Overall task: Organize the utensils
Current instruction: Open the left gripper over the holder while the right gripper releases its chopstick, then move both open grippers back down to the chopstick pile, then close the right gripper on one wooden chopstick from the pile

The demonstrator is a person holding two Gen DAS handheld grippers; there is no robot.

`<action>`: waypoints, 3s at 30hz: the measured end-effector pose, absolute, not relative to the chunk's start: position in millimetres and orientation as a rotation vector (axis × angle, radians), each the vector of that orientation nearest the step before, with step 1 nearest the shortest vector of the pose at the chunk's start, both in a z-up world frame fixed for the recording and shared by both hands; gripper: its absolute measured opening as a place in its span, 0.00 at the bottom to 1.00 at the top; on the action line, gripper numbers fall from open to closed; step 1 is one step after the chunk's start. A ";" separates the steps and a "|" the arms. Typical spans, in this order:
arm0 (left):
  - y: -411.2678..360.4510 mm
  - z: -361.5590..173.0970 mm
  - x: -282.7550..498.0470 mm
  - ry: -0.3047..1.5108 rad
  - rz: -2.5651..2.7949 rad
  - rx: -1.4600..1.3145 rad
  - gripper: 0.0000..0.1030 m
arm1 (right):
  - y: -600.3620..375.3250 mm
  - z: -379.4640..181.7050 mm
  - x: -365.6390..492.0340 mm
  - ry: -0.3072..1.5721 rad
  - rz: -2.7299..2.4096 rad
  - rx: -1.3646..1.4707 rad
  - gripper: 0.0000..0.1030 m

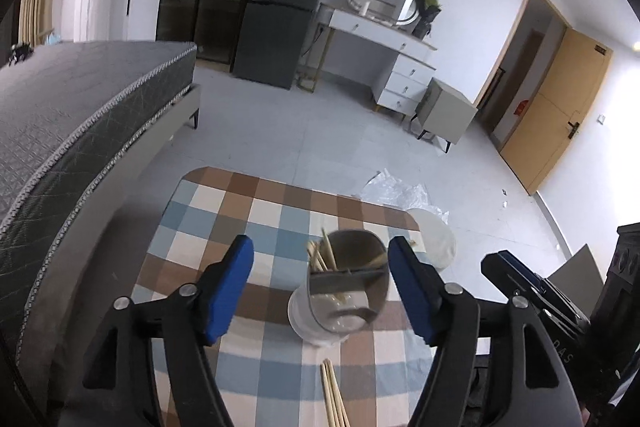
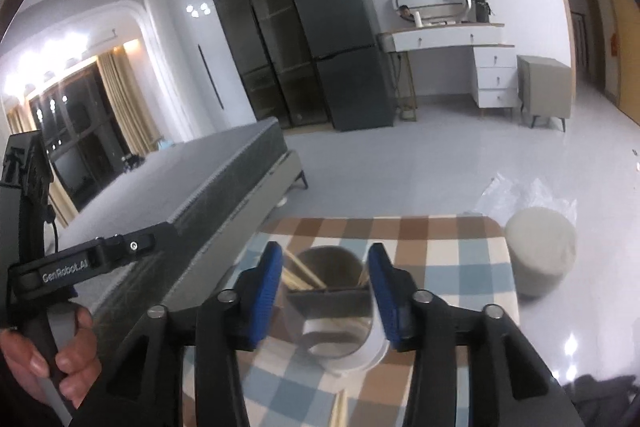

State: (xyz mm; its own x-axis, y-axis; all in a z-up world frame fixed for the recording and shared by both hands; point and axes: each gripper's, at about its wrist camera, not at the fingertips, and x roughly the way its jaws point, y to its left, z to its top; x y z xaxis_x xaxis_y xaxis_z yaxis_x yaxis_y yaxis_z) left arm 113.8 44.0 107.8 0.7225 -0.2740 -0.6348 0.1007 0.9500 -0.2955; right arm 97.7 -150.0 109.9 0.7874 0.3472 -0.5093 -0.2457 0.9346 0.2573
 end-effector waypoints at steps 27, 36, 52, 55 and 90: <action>18.4 44.9 26.1 0.755 -0.154 -0.122 0.86 | -196.9 36.4 -19.9 0.627 0.217 0.295 0.82; 13.4 8.9 26.4 0.794 -0.130 -0.075 0.86 | -188.4 3.1 -25.8 0.688 0.221 0.230 0.82; 26.2 -49.8 56.2 0.967 -0.089 -0.138 0.86 | -166.1 -59.0 21.7 0.993 0.253 0.181 0.57; 27.9 -55.2 59.2 0.997 -0.065 -0.147 0.86 | -163.1 -67.0 33.2 1.026 0.265 0.173 0.56; 62.4 -93.6 81.3 1.218 0.079 -0.331 0.86 | -91.8 -135.4 129.5 1.227 0.381 -0.023 0.06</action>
State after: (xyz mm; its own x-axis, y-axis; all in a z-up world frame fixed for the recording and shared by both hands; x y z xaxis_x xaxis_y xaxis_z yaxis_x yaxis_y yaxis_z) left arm 81.3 62.4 -93.6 0.3494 -0.1163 -0.9297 -0.2358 0.9494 -0.2074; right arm 129.5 -91.8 -135.4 0.2822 0.2726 -0.9198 -0.2969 0.9365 0.1865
